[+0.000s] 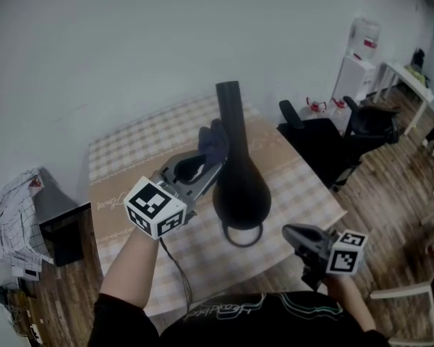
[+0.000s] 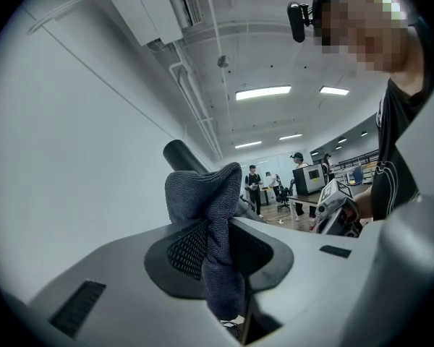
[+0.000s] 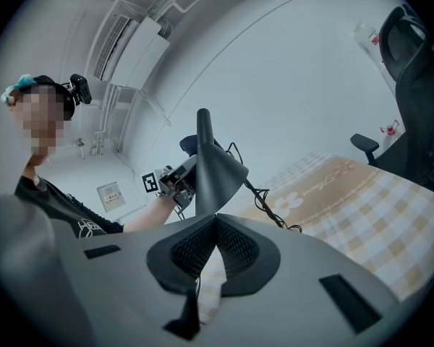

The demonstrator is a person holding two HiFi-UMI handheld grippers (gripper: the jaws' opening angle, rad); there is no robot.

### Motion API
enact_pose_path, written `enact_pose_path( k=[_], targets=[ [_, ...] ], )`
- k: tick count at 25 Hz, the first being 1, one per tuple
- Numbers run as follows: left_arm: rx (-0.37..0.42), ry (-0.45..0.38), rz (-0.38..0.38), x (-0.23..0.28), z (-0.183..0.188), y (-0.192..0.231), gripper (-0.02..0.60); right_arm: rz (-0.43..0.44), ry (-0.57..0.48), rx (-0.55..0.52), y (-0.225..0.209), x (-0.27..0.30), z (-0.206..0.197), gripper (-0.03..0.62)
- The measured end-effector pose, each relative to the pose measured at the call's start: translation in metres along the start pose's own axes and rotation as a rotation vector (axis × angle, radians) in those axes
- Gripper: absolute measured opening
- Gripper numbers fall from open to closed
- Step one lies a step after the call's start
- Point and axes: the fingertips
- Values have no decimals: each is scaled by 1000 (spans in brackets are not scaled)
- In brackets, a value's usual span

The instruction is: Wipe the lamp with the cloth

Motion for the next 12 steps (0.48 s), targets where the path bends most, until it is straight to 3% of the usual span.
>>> enact_pose_path(
  k=[8, 12],
  targets=[
    [1, 45, -23, -7, -21, -10, 72, 19, 9, 15, -1, 7, -7, 11],
    [19, 75, -32, -25, -44, -32, 72, 39, 12, 6, 7, 10, -29, 11]
  ],
)
Point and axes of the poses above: the fingertips, and each gripper's own axes: x forward along the fingers, y to its left, z out of its top, and after that the axes turned 7 degrees about y, right-handed
